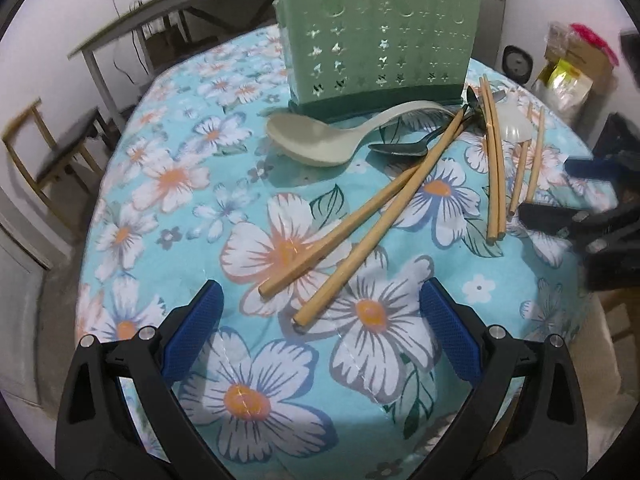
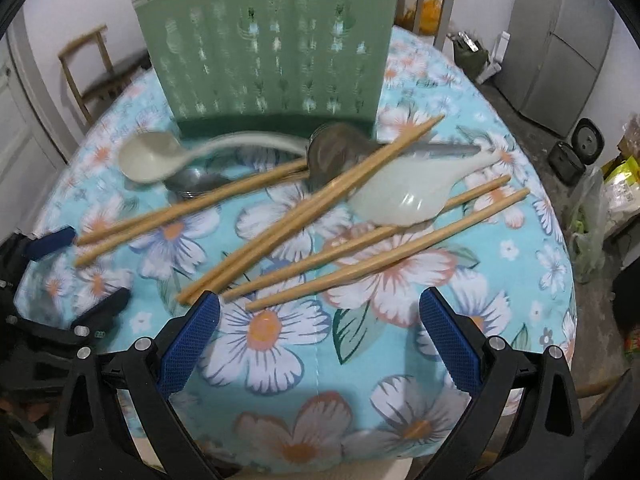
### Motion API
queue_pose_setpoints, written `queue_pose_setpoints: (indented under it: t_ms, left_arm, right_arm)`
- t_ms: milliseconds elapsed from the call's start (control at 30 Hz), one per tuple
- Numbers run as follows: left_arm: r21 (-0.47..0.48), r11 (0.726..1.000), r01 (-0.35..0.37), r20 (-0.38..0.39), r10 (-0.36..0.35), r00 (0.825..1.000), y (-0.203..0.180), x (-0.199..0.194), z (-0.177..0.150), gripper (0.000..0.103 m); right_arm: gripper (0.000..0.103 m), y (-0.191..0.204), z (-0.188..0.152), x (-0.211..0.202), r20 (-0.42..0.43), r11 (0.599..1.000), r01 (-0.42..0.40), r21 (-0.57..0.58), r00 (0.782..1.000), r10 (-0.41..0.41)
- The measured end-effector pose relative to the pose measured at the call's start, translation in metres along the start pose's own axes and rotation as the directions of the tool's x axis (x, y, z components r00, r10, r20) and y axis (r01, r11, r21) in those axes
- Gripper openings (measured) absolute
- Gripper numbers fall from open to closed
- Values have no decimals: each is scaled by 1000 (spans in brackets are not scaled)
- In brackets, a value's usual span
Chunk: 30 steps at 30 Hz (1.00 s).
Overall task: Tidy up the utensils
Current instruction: 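Reach the left gripper to the cream ladle and grasp its handle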
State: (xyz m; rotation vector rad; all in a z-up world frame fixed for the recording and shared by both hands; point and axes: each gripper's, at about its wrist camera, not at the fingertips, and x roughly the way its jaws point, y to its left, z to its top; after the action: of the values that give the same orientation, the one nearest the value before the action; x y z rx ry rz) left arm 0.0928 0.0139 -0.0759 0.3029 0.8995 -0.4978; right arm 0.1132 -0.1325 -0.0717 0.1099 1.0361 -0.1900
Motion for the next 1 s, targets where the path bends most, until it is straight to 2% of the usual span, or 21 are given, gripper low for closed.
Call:
queue_pose_setpoints:
  t_ms: [400, 700, 900, 1000]
  left_arm:
    - [46, 994, 98, -8, -97, 995, 10, 5, -1, 96]
    - [50, 989, 140, -26, -139, 990, 14, 4, 1, 96]
    - [13, 991, 135, -29, -135, 990, 16, 1, -1, 96]
    - [5, 996, 87, -13, -87, 996, 9, 0, -5, 96]
  right_arm:
    - [98, 1, 4, 16, -64, 998, 21, 63, 998, -17]
    - [98, -4, 2, 14, -57, 995, 12, 95, 998, -7]
    - [98, -5, -1, 14, -48, 996, 3, 84, 999, 1]
    - [98, -6, -4, 13, -40, 998, -8, 69, 999, 11]
